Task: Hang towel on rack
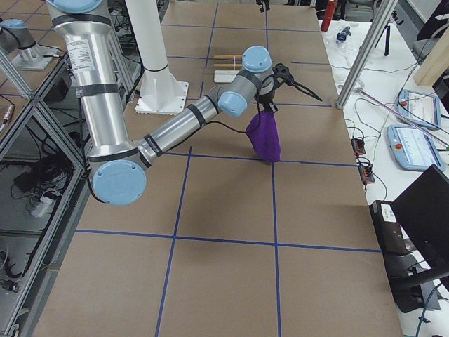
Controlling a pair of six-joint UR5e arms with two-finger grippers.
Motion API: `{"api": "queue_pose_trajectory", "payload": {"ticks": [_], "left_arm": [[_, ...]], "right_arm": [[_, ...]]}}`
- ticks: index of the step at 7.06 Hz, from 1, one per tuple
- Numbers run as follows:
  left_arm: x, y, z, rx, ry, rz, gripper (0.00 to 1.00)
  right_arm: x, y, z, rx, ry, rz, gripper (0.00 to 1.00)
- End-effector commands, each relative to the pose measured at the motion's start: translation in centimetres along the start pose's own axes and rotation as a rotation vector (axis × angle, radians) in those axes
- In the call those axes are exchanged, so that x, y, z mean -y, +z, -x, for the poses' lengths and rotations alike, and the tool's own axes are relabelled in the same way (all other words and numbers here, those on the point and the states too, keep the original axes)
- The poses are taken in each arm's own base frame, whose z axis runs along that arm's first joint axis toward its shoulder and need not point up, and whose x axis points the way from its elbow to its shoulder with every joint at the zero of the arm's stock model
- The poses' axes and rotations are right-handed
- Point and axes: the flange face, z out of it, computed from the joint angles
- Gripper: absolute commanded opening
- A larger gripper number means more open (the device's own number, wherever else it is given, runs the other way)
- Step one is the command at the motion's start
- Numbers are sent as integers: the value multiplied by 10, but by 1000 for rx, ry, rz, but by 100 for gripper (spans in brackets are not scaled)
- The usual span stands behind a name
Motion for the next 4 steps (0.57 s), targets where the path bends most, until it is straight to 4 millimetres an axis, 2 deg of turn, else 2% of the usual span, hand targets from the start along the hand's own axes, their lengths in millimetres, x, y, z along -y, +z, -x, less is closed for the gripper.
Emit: {"api": "queue_pose_trajectory", "payload": {"ticks": [1, 2, 3, 4], "left_arm": [[18, 71, -99, -78, -181, 30, 99], [47, 83, -149, -61, -284, 69, 89], [62, 98, -196, -24, -368, 87, 79], [53, 126, -231, -1, -439, 91, 70]], "right_arm": [[32, 48, 94, -1, -21, -71, 0], [35, 58, 120, 15, -51, -83, 0], [30, 60, 147, 27, -84, -105, 0], [21, 63, 174, 42, -106, -124, 0]]}}
